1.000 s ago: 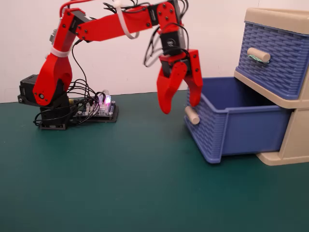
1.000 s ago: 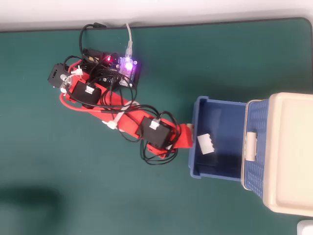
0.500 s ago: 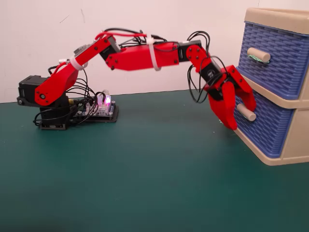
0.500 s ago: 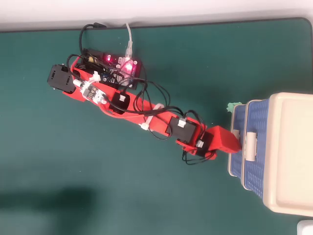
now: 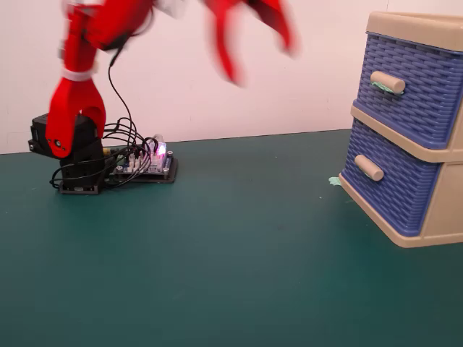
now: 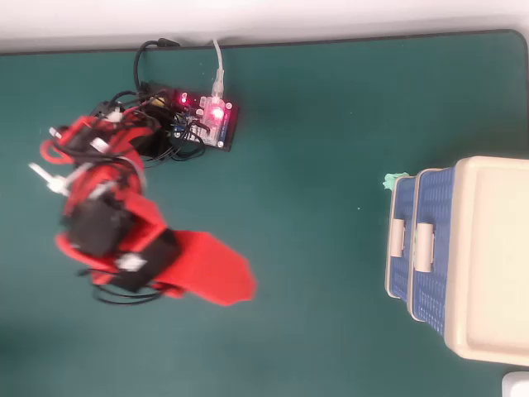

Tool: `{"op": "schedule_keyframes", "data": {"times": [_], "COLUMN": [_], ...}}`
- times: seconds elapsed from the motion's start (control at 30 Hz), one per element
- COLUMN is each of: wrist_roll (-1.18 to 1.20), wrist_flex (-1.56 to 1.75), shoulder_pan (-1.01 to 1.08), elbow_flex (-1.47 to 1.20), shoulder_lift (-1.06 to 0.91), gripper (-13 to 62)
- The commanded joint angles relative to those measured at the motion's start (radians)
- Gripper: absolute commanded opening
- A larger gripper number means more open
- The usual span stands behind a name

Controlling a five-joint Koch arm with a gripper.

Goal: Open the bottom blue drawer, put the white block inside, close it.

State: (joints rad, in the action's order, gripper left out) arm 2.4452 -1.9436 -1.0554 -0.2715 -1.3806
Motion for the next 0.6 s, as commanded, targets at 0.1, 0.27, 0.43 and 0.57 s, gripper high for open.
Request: {"op": "schedule_keyframes", "data": {"times": [0.1, 0.27, 0.43, 0.57], "wrist_roll": [-0.245, -0.663, -0.965, -0.969], "wrist_flex": [-0.060, 0.051, 0.219, 0.391], "shoulder_pan": [0.181, 0.531, 0.815, 0.838], "elbow_flex": [-0.364, -0.899, -1.367, -1.792], "shoulder_lift": [-0.179, -0.462, -0.623, -0.719], "gripper": [34.3, 34.2, 34.2, 34.2]}}
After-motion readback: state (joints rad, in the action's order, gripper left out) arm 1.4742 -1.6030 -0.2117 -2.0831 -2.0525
